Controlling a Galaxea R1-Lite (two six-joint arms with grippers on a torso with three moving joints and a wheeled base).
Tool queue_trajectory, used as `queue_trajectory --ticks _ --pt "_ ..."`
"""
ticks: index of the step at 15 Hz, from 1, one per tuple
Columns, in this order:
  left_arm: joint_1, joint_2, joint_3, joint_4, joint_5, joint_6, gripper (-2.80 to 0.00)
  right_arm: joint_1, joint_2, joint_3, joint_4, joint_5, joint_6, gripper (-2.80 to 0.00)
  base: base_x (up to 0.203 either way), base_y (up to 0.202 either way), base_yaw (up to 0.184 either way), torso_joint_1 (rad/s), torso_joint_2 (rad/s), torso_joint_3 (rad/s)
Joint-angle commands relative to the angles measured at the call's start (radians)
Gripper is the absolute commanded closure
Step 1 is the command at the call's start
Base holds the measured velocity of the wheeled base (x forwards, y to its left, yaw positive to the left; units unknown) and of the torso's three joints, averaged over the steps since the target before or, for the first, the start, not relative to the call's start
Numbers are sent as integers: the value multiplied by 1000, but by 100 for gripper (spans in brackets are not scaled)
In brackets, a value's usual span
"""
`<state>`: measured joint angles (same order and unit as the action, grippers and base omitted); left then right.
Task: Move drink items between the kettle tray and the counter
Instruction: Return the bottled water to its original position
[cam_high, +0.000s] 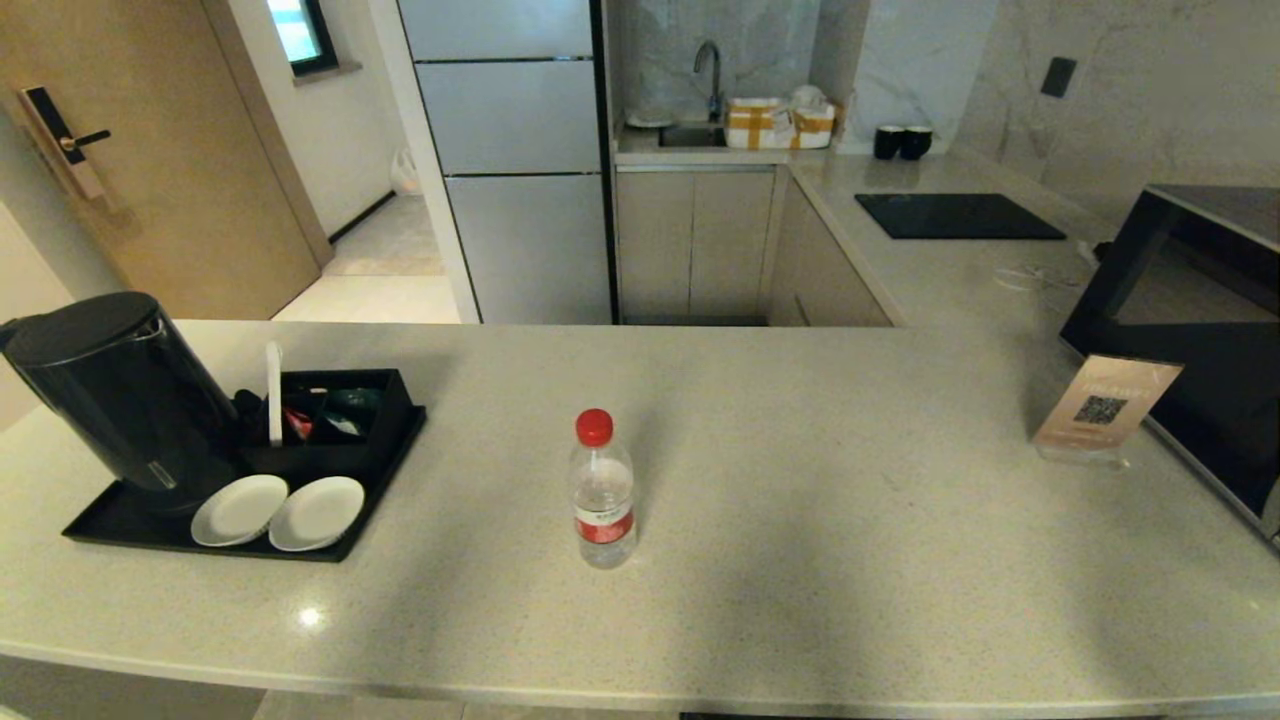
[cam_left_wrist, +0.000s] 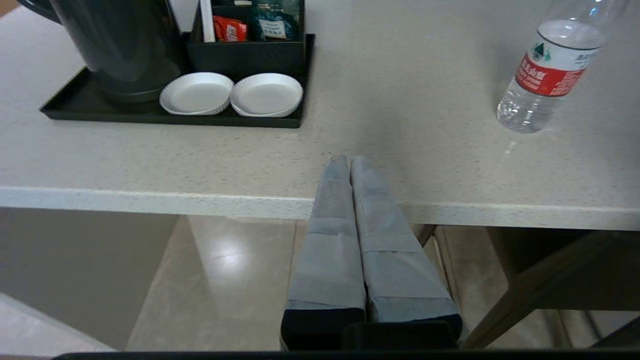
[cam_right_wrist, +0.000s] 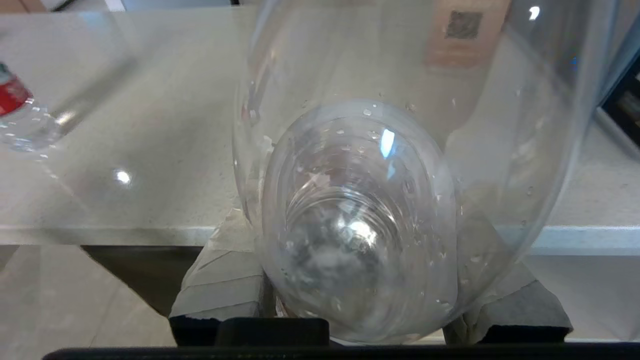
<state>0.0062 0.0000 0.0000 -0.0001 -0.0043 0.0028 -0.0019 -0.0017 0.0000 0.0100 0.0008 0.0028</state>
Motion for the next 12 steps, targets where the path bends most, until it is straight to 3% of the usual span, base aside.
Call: queue_trajectory --ticks 1,12 --pt "0 0 1 0 0 0 0 0 3 2 1 -1 2 0 -2 99 -11 2 -1 7" --pt "0 0 0 0 0 -1 0 -1 3 0 -1 -1 6 0 0 190 1 1 3 4"
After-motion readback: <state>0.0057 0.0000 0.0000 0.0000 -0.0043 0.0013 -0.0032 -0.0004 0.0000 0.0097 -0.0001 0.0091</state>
